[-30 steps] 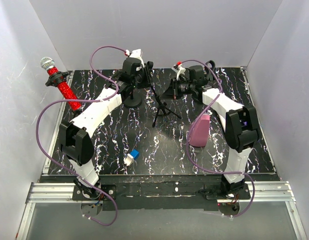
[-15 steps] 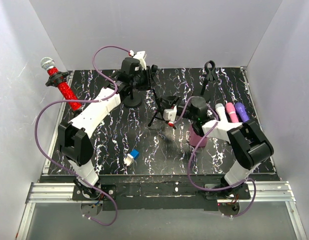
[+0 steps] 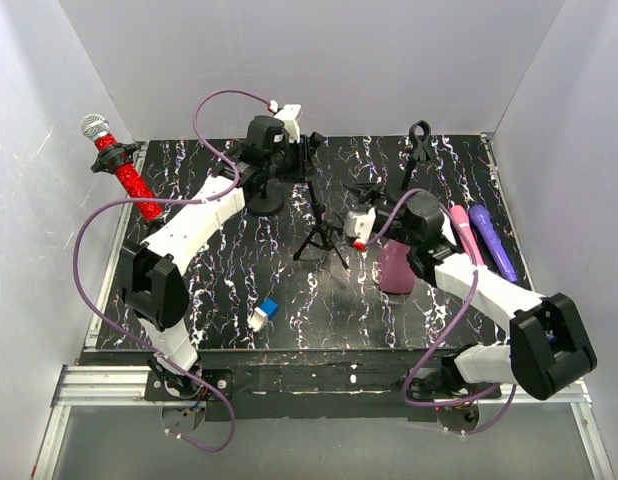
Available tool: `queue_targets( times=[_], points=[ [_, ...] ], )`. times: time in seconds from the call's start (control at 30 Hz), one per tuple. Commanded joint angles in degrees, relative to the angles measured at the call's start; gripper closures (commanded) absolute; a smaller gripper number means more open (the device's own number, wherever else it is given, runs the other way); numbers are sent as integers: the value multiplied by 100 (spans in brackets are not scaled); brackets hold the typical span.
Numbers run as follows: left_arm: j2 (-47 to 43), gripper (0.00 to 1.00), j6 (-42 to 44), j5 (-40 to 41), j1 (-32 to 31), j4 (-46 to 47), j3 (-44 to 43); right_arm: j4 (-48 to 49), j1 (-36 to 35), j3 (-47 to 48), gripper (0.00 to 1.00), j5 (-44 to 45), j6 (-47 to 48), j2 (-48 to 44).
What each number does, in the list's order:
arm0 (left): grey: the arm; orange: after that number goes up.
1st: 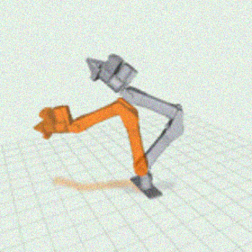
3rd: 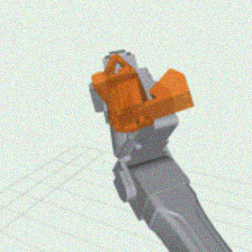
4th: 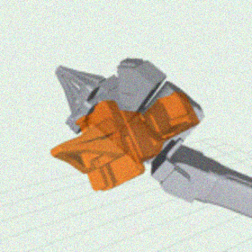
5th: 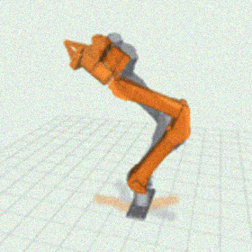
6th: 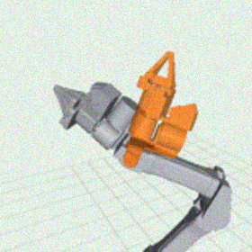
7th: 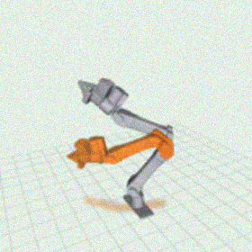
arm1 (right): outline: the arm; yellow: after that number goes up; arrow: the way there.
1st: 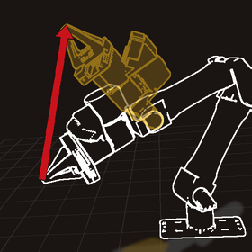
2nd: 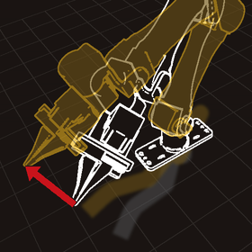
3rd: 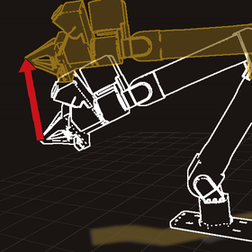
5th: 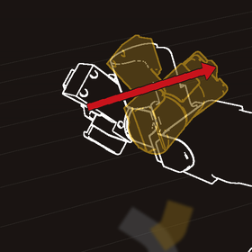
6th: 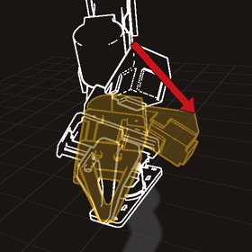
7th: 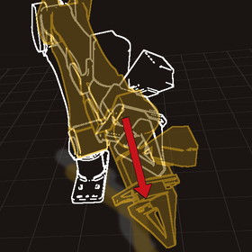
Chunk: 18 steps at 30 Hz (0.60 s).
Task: Remove the microphone from the stand
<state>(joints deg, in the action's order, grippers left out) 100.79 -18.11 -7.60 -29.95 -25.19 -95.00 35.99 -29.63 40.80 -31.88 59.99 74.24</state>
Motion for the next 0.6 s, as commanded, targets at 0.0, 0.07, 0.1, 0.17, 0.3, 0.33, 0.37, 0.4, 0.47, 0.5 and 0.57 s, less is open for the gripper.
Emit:
queue_targets(
  times=[0.0,0.07,0.1,0.17,0.3,0.33,0.37,0.4,0.47,0.5,0.57],
  points=[
    [54,100,465,232,25,225,-247,-945,18,595,26,602,-1899,-58],
    [72,100,606,320,25,356,-238,-1032,27,928,26,1067,-2664,-67],
    [89,100,694,372,25,470,-238,-1128,36,1139,26,1270,-3050,-76],
    [160,100,896,504,25,725,-238,-1461,141,1500,26,1596,-3675,-102],
    [475,100,1072,863,25,1174,-492,-1901,291,1879,27,2053,-4284,-278],
    [546,100,1142,882,25,1313,-563,-1989,317,1905,27,2167,-4337,-330],
    [616,100,1212,900,25,1541,-581,-2095,326,1923,28,2264,-4372,-392],
    [695,100,1274,918,25,1744,-598,-2183,361,1923,28,2352,-4399,-471],
    [827,100,1406,988,25,2218,-581,-2271,396,1836,28,2458,-4417,-638],
    [889,100,1476,1049,25,2481,-564,-2289,405,1766,28,2519,-4417,-726],
    [1038,100,1521,1172,25,3044,-572,-2368,423,1660,28,2634,-4408,-901]
  ],
)
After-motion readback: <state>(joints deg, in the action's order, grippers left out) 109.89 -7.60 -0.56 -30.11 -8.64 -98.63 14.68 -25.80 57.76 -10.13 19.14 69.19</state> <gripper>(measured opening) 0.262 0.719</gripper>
